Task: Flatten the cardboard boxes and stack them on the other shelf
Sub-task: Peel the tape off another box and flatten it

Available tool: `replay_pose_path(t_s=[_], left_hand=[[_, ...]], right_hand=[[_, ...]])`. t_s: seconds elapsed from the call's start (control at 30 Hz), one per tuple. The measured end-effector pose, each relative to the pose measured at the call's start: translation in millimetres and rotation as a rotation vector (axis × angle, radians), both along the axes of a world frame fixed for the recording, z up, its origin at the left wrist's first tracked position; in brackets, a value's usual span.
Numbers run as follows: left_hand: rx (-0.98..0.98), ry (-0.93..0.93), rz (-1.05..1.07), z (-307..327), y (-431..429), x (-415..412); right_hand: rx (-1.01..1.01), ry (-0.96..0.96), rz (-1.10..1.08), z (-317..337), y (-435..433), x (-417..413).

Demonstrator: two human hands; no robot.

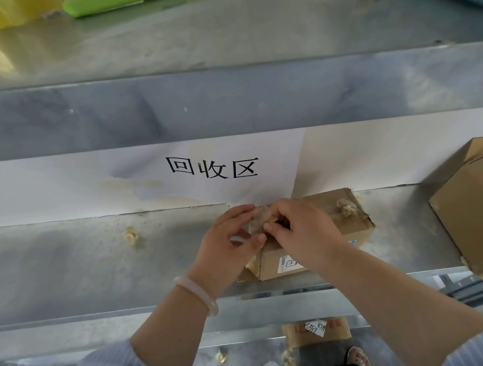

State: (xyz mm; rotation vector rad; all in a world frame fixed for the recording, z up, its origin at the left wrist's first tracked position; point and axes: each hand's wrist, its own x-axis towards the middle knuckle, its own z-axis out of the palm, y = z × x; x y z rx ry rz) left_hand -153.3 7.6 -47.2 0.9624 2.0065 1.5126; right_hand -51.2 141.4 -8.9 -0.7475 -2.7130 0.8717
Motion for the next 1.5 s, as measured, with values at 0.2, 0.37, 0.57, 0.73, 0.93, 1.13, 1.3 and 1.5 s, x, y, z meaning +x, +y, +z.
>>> replay_pose_path(t_s=[0.2,0.37,0.57,0.73,0.93,1.13,1.3,1.5], left_hand=[[0.081,-0.039,0.122,-7,6,11],[0.076,-0.039,0.1,-11,4,12],[0.082,-0.022,0.101,-14,4,12],[0.089,0.006,0.091,-15,4,10],[0.018,0.077,0.028,-14,-3,5],[-0.008,0.037,0.009,-11,-6,2],[0.069,-0.349,0.083,-24,-10,21],[0.028,-0.377,0.102,-21,-11,32]], right_hand=[[-0.12,0.019,-0.1,1,3,-1],[-0.361,0.195,-0.293,14,30,5],[-0.255,0.156,-0.214,1,21,7],[-0.046,0.166,-0.057,1,15,11],[0.258,0.165,0.141,-5,6,14],[0.365,0.137,0.192,-9,3,34],[0.387,0.161,0.183,-15,3,39],[0.323,0.089,0.198,-13,7,40]])
